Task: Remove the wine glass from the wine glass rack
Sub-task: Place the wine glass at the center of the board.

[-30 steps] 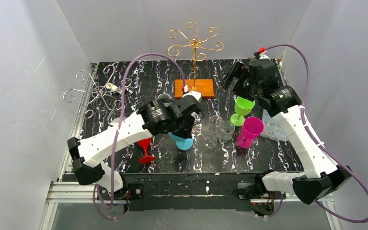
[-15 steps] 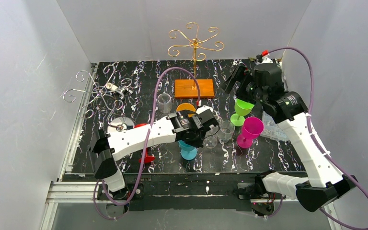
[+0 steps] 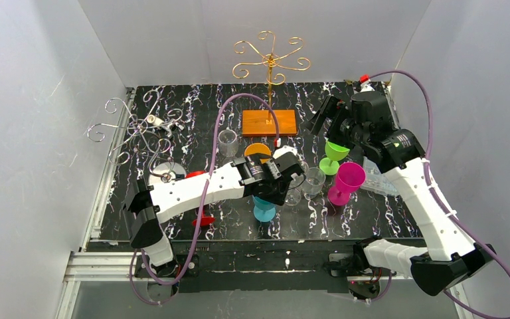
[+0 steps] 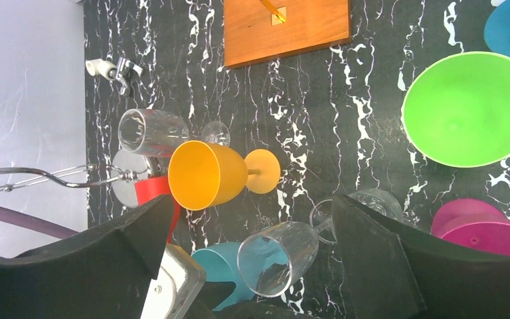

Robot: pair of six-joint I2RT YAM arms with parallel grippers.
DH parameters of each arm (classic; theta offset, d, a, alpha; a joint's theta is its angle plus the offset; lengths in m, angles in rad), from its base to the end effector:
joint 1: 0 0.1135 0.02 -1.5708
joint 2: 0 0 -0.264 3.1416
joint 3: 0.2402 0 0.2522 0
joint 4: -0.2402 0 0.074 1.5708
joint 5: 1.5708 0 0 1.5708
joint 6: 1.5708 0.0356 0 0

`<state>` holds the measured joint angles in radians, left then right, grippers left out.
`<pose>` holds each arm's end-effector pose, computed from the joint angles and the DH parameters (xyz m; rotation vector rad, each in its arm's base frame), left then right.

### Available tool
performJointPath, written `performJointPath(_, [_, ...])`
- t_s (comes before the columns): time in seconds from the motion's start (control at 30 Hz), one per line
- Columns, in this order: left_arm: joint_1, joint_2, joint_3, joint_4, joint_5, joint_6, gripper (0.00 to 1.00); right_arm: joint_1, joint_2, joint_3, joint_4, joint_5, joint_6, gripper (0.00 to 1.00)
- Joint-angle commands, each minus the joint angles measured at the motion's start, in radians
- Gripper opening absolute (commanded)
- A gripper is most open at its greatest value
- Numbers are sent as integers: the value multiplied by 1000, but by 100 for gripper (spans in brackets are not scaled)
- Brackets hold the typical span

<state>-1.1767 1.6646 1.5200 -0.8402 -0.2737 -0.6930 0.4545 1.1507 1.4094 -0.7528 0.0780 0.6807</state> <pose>0.1454 -0.3247 0.3102 0.5078 2.5006 -0.4102 0.2080 0.0986 0.4233 0.2885 2.1021 0.6112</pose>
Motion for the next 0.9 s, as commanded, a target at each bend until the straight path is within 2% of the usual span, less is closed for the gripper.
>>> performJointPath(0.0, [-7,-52,11,-23,-36,11,35,-4,-27,11,4,-15,-10,98])
performJointPath(0.23, [-11,-135,57,-107,-61,21,53,-4,-32,35,-45,-15,-30,98])
performJointPath(0.43, [-12,-255,81,-227,-132,-19,54,-2,-41,38,-71,-36,-45,98])
performJointPath(0.57, [-13,-316,94,-392,-257,-104,54,3,-40,45,-81,-59,-55,98])
performJointPath(0.73, [-4,-382,6,-586,-400,-273,56,38,-33,44,-83,-53,-56,98])
performJointPath(0.87, [55,-464,-149,-566,-395,-343,57,65,-30,48,-82,-44,-55,98])
